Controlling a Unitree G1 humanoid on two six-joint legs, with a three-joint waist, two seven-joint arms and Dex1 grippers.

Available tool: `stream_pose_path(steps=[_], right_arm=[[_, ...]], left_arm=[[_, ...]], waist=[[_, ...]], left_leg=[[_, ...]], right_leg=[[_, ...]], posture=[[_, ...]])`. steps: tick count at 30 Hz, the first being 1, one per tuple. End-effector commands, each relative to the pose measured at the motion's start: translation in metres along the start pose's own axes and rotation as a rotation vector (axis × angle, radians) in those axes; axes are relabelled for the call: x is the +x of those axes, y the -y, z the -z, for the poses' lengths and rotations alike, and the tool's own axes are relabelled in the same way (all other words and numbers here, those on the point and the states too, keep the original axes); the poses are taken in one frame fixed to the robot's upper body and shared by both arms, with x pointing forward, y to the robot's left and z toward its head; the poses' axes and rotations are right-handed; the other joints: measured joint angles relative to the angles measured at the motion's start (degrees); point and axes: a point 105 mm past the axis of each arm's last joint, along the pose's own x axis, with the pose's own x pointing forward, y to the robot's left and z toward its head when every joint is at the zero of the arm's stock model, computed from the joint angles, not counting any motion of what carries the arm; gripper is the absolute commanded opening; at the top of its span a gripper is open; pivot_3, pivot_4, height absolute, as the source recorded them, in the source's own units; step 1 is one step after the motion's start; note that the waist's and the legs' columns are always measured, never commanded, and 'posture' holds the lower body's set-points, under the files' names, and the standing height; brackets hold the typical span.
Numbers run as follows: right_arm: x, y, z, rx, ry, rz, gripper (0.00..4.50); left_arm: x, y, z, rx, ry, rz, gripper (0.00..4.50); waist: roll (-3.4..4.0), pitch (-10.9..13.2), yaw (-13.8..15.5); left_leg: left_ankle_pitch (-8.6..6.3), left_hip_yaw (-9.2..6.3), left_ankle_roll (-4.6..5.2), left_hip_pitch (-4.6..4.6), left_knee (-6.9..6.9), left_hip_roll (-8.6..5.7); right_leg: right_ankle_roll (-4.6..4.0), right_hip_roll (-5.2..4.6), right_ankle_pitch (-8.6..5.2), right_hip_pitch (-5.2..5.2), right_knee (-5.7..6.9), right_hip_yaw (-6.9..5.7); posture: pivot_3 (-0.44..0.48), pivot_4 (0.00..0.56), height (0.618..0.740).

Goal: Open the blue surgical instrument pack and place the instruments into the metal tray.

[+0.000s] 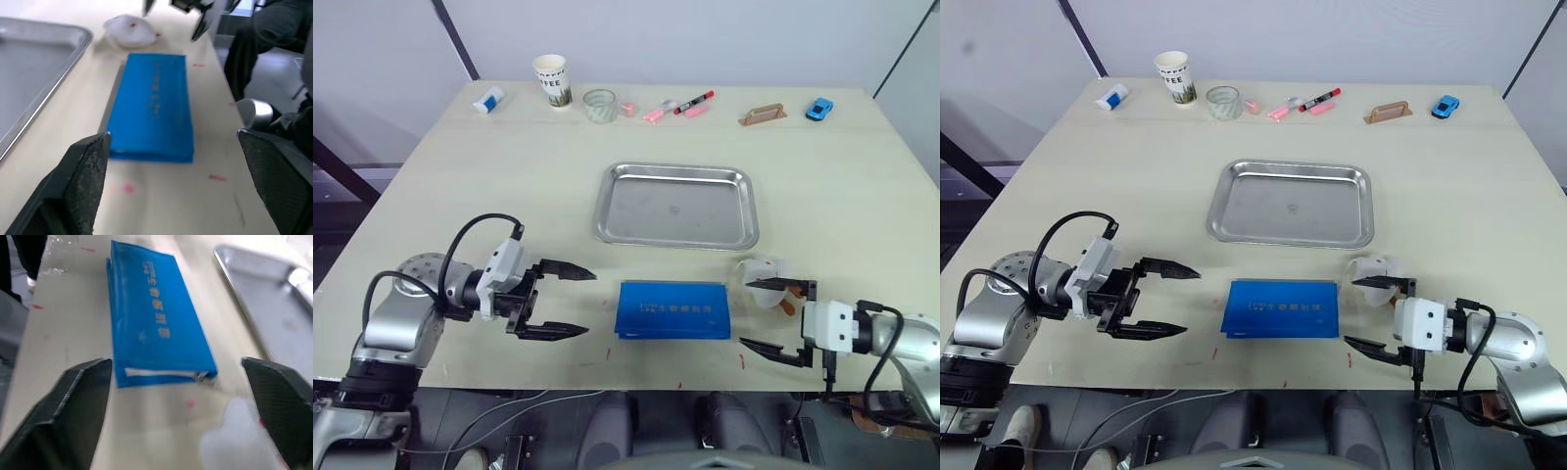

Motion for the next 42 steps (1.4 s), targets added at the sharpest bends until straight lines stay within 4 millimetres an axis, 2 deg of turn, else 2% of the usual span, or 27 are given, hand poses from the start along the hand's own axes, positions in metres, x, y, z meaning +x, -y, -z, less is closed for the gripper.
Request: stream_pose_path(steps=[1,9,20,22,26,28,29,30,31,39,42], right_arm=[[0.007,-0.001,0.004,-0.14,0.001,-0.044,4.43],[0.016,0.005,0.013,-0.252,0.025,-0.056,4.43],[0.021,0.006,0.005,-0.329,0.087,-0.046,4.43],[0.021,0.005,0.003,-0.34,0.098,-0.049,3.92],[0.023,0.003,0.003,-0.356,0.101,-0.06,2.03],[0.025,0.001,0.005,-0.369,0.1,-0.08,1.27],[0.026,-0.001,0.005,-0.375,0.101,-0.087,0.7],[0.027,-0.002,0.005,-0.385,0.104,-0.095,0.3],[0.029,-0.002,0.004,-0.395,0.109,-0.099,0.09],[0.03,-0.004,0.0,-0.434,0.14,-0.122,0.09],[0.023,-0.004,-0.007,-0.282,0.161,-0.127,0.09]], left_arm=[[0.006,0.009,-0.015,0.056,0.008,0.109,4.5],[0.012,0.015,-0.02,0.021,0.003,0.168,4.5],[0.014,0.016,-0.017,0.029,-0.026,0.193,4.5],[0.015,0.016,-0.016,0.03,-0.027,0.194,4.5],[0.016,0.016,-0.015,0.034,-0.03,0.198,4.5],[0.017,0.016,-0.016,0.035,-0.027,0.198,4.5],[0.017,0.016,-0.016,0.035,-0.026,0.198,4.5],[0.017,0.015,-0.016,0.035,-0.024,0.198,4.5],[0.017,0.015,-0.016,0.036,-0.024,0.198,4.5],[0.016,0.014,-0.016,0.036,-0.02,0.189,4.5],[0.016,0.013,-0.016,0.04,-0.013,0.183,4.5]], waist=[[0.0,0.0,0.0],[0.03,0.1,0.0],[0.06,0.1,0.0],[0.05,0.1,0.0],[0.06,0.1,0.0],[0.06,0.1,0.0],[0.06,0.1,0.0],[0.06,0.1,0.0],[0.06,0.1,0.0],[0.06,0.1,0.0],[0.06,0.1,0.0]], left_leg=[[0.0,0.0,0.0,0.0,0.0,0.0],[0.0,0.02,0.0,0.0,0.0,0.01],[0.0,0.05,0.0,0.0,0.01,0.01],[0.0,0.05,0.0,0.0,0.01,0.01],[0.0,0.05,0.0,0.0,0.01,0.0],[0.0,0.05,0.0,0.0,0.01,0.01],[0.0,0.05,0.0,0.0,0.01,0.0],[0.0,0.05,0.0,0.0,0.01,0.01],[0.0,0.05,0.0,0.01,0.01,0.01],[0.0,0.06,0.0,0.01,0.01,0.01],[0.0,0.06,0.0,0.01,0.01,0.01]], right_leg=[[0.0,0.0,0.0,0.0,0.0,0.0],[-0.01,0.02,0.0,-0.03,0.02,0.05],[-0.01,0.01,0.0,-0.04,0.04,0.08],[-0.01,0.02,0.0,-0.04,0.04,0.08],[-0.01,0.02,0.0,-0.04,0.04,0.08],[-0.01,0.02,0.0,-0.04,0.04,0.08],[-0.01,0.01,0.0,-0.04,0.04,0.08],[-0.01,0.02,0.0,-0.04,0.04,0.08],[-0.01,0.02,0.0,-0.04,0.04,0.08],[-0.01,0.02,0.0,-0.05,0.04,0.09],[-0.01,0.02,0.0,-0.05,0.04,0.09]], posture=[[0.0,0.15,0.737],[0.0,0.15,0.737],[0.0,0.15,0.737],[0.0,0.15,0.737],[0.0,0.15,0.737],[0.0,0.15,0.737],[0.0,0.15,0.737],[0.0,0.15,0.737],[0.0,0.15,0.737],[0.0,0.15,0.737],[0.0,0.15,0.737]])
